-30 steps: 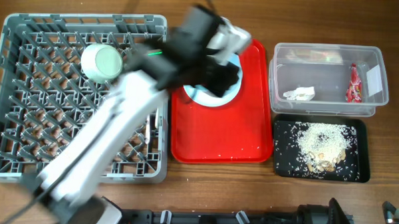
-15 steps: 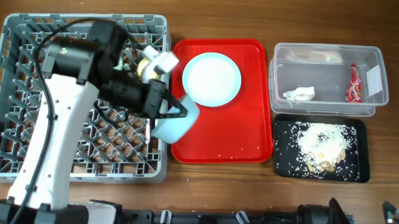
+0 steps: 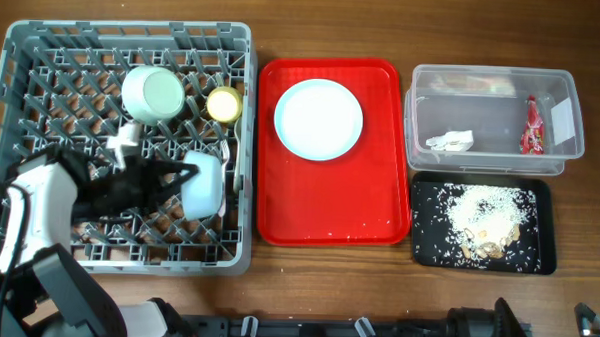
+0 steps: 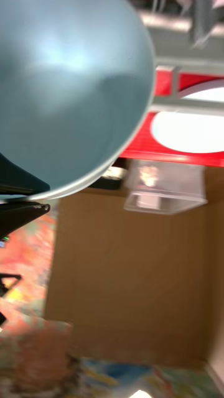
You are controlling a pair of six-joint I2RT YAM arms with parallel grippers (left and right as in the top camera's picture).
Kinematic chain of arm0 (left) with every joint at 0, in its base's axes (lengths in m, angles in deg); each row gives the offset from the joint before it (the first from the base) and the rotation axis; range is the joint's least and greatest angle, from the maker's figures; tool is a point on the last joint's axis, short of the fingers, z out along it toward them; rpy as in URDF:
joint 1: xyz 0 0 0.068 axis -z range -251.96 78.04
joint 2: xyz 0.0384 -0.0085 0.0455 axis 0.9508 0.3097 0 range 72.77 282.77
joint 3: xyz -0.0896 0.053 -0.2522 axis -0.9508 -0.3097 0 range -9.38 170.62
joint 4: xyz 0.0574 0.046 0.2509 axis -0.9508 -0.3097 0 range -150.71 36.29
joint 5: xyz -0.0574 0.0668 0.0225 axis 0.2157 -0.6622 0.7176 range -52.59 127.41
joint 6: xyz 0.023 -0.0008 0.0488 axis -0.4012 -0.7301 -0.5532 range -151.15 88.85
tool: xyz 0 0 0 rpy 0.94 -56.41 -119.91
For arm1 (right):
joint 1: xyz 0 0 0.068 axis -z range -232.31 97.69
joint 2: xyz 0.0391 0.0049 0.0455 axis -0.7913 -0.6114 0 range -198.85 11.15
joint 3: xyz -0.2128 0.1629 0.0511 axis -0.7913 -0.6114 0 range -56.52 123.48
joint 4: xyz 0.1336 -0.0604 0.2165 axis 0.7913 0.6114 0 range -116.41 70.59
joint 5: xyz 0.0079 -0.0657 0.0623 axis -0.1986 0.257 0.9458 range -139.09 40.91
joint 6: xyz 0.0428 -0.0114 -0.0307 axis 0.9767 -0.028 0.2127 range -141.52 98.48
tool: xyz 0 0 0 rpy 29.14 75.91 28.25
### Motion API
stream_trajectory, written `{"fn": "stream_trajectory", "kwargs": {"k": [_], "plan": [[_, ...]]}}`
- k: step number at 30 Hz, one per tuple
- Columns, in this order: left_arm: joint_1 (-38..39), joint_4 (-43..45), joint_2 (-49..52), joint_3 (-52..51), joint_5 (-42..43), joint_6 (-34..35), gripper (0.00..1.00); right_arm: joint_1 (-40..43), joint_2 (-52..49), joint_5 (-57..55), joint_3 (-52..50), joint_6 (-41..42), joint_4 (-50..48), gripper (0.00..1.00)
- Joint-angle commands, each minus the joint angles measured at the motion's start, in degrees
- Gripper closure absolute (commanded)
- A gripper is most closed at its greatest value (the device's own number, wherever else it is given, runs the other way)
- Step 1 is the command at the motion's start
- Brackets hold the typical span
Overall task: Sort waste into correct bins and load items into the dishwasher rack
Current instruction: 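Lower the light-blue bowl into the rack and release it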
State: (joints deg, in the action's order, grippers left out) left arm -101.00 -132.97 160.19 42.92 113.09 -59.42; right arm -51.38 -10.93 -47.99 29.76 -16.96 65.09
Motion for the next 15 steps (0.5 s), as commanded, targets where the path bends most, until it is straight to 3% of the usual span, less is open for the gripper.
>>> {"fn": "stream_trajectory", "kwargs": {"k": [1,15], "plan": [[-4.3,0.9,-0.2,-1.7,-3.3,-1.5,0.96,-0.2,0.6,0.5,-0.1,0.3,-0.1,0.00],[-5.6,4.4,-0.2,-1.7,-8.3,-1.3,0.96,-0.2,0.6,0.5,-0.1,0.3,-0.1,0.00]]}}
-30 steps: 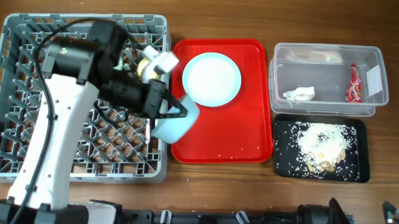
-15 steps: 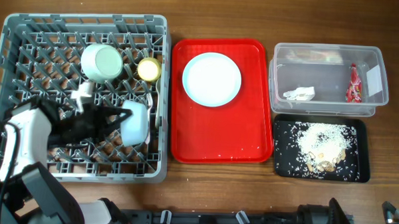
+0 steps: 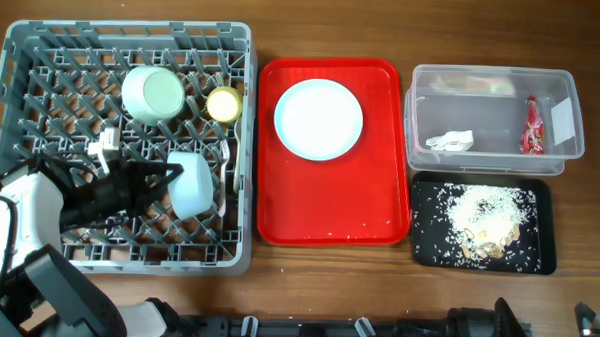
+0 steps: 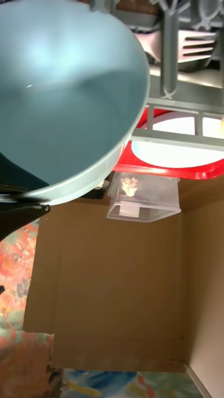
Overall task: Sort waste into correct bins and load items into the dishwasher rack
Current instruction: 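Lower the light-blue bowl into the rack and release it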
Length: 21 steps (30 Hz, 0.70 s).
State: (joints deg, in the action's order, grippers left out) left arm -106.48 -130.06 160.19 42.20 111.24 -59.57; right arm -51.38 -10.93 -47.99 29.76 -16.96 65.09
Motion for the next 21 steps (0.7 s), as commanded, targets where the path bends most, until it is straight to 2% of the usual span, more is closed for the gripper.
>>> {"fn": "stream_trajectory", "kwargs": {"k": [1,2,7,11,18,21], "plan": [[-0.1,1.9,-0.2,-0.9,-6.4,-1.1,0.59,-0.2,0.6,0.5,-0.1,0.3,-0.1,0.00],[-0.1,2.1,-0.2,-0.9,-6.4,-1.1,0.00,-0.2,0.6,0.5,-0.1,0.3,-0.1,0.00],[-1.7,2.3,-0.2,-0.4,-6.9,-0.7,0.00,-0.2,0.6,0.5,-0.1,0.3,-0.2,0.00],[-4.8,2.3,-0.2,1.6,-11.4,0.8,0.00,-0.2,0.6,0.5,-0.1,0.3,-0.1,0.00],[-9.9,3.7,-0.2,8.8,-21.1,10.4,0.00,-0.2,0.6,0.5,-0.1,0.3,-0.1,0.00],[-10.0,6.1,-0.3,11.2,-24.1,17.9,0.00,-0.2,0.6,0.5,-0.1,0.3,-0.2,0.00]]}}
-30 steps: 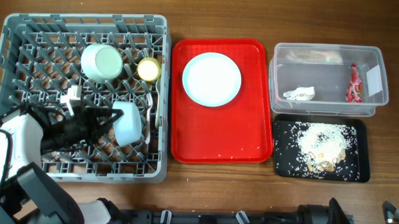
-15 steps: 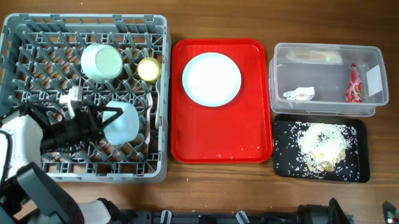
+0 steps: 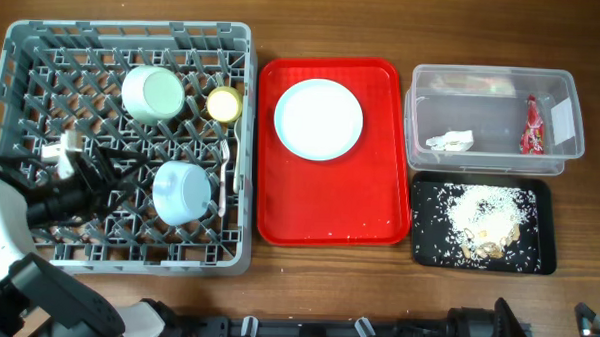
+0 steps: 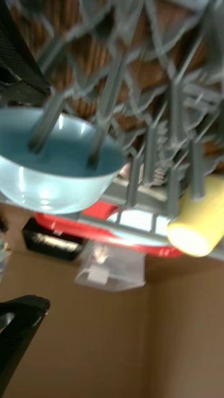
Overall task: Sort waste into correct bins and load items into the dishwasher rack
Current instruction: 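Lower the light-blue bowl into the rack and release it, then move the left gripper to the white plate and grasp its rim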
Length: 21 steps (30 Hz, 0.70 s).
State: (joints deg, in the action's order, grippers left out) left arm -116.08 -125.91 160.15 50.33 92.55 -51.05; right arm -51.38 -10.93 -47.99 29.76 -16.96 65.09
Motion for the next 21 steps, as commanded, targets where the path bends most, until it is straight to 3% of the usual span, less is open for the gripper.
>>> {"fn": "stream_trajectory", "kwargs": {"k": [1,6,10,15,21], "plan": [[-0.3,3.0,-0.4,3.7,-5.6,11.8,0.00,-0.2,0.6,0.5,-0.1,0.3,-0.1,0.00],[2.8,9.3,-5.8,6.3,-6.4,21.1,0.00,-0.2,0.6,0.5,-0.1,0.3,-0.1,0.00],[11.7,16.0,-14.0,8.2,-14.9,32.6,0.00,-0.2,0.6,0.5,-0.1,0.3,-0.1,0.00],[36.9,30.0,-22.1,9.2,-34.5,46.3,0.00,-0.2,0.6,0.5,-0.1,0.3,-0.1,0.00],[67.0,41.3,-13.6,9.2,-62.8,47.6,0.00,-0.2,0.6,0.5,-0.1,0.3,-0.1,0.00]]}}
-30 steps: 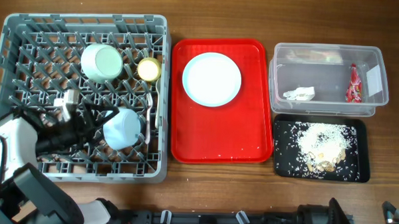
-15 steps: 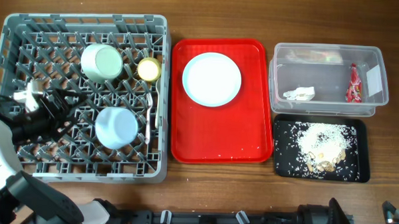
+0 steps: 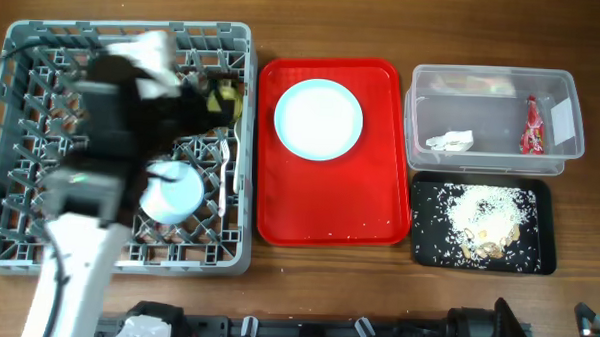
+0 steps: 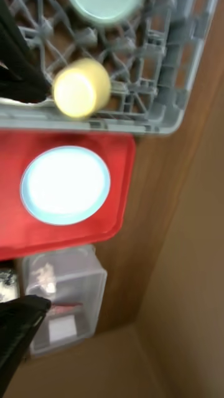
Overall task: Sort waste into correct bins and load items into the dishwasher rack
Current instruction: 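Move the left gripper to the white plate and grasp its rim, then lift the white plate with the left gripper and carry it over the rack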
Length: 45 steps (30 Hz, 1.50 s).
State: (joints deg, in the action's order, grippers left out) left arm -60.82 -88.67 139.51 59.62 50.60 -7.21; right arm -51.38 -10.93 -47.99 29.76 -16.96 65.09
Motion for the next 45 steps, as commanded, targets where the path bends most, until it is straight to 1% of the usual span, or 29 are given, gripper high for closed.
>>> {"fn": "stream_trajectory", "kwargs": {"k": [1,2,5,8,12,18,24,30,32,36,37,40,41,44,45], "plan": [[14.4,6.4,9.8,-0.1,-21.8,3.7,0.00,-0.2,0.6,0.5,-0.1,0.3,-0.2,0.00],[17.2,9.9,13.9,-0.1,-21.8,3.7,0.00,-0.2,0.6,0.5,-0.1,0.3,-0.1,0.00],[21.5,18.7,24.4,-0.1,-21.8,3.7,0.00,-0.2,0.6,0.5,-0.1,0.3,-0.1,0.00],[23.1,26.1,34.1,-0.1,-21.5,3.8,0.00,-0.2,0.6,0.5,-0.1,0.3,-0.1,0.00],[24.9,31.7,43.1,-0.1,-20.1,3.5,0.00,-0.2,0.6,0.5,-0.1,0.3,-0.2,0.00],[27.8,32.4,46.9,-0.1,-20.1,3.5,0.02,-0.2,0.6,0.5,-0.1,0.3,-0.1,0.00],[30.5,29.7,47.6,-0.1,-20.1,3.5,0.04,-0.2,0.6,0.5,-0.1,0.3,-0.1,0.00],[32.9,26.3,47.7,-0.1,-20.2,3.3,0.04,-0.2,0.6,0.5,-0.1,0.3,-0.1,0.00],[33.2,25.8,47.7,-0.1,-20.2,3.3,0.06,-0.2,0.6,0.5,-0.1,0.3,-0.1,0.00],[33.2,25.7,47.8,-0.1,-20.4,3.3,0.13,-0.2,0.6,0.5,-0.1,0.3,-0.1,0.00],[33.2,26.0,47.8,-0.1,-20.3,3.3,0.17,-0.2,0.6,0.5,-0.1,0.3,-0.1,0.00],[33.4,26.1,48.6,-0.1,-20.3,3.3,0.38,-0.2,0.6,0.5,-0.1,0.3,-0.1,0.00],[33.4,26.1,49.3,-0.2,-20.3,3.3,0.41,-0.2,0.6,0.5,-0.1,0.3,-0.1,0.00],[33.8,26.2,51.5,-0.2,-20.3,3.3,0.42,-0.2,0.6,0.5,-0.1,0.3,-0.1,0.00],[33.9,26.2,52.1,-0.2,-20.3,3.3,0.44,-0.2,0.6,0.5,-0.1,0.3,-0.1,0.00]]}}
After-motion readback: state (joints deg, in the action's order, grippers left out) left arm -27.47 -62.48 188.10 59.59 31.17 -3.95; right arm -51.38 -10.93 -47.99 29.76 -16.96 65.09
